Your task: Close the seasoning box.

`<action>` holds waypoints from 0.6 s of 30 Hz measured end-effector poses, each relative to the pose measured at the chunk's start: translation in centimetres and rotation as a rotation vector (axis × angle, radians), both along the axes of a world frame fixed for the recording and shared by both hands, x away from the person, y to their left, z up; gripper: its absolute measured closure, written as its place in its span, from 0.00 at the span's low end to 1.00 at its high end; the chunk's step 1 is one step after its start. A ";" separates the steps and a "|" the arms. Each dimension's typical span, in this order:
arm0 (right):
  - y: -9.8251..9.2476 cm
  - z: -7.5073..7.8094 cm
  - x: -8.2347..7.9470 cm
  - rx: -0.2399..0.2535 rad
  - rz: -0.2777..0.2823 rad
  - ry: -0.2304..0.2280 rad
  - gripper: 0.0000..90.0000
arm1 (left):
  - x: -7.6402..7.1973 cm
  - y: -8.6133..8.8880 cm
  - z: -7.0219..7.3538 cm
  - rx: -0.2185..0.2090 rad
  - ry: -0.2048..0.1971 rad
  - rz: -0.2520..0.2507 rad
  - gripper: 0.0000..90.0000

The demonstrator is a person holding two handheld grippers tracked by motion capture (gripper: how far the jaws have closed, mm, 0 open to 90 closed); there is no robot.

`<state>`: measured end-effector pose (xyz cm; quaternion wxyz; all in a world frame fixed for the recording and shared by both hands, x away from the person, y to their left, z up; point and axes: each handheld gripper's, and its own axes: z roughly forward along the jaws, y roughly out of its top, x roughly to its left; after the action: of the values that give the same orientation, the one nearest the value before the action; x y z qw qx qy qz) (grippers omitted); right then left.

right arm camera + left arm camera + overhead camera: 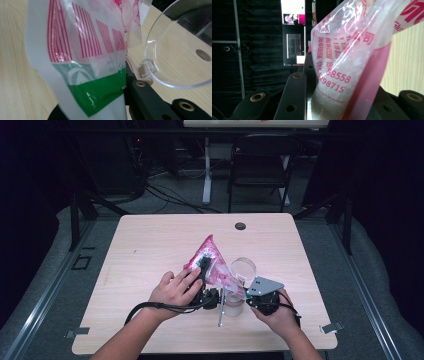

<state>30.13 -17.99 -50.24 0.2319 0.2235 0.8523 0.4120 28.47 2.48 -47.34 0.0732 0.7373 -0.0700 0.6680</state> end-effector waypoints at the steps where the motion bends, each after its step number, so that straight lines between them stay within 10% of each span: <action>1: 0.0 0.0 0.0 -0.001 -0.001 -0.001 1.00 | 0.0 0.0 -0.1 -0.009 0.010 0.007 0.82; 18: -0.1 -0.2 0.2 -0.001 -0.003 0.006 1.00 | -0.2 -0.1 0.3 -0.011 0.006 -0.009 0.82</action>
<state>30.32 -18.08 -50.42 0.2299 0.2260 0.8529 0.4107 28.27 2.34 -47.09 0.0805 0.7385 -0.0692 0.6659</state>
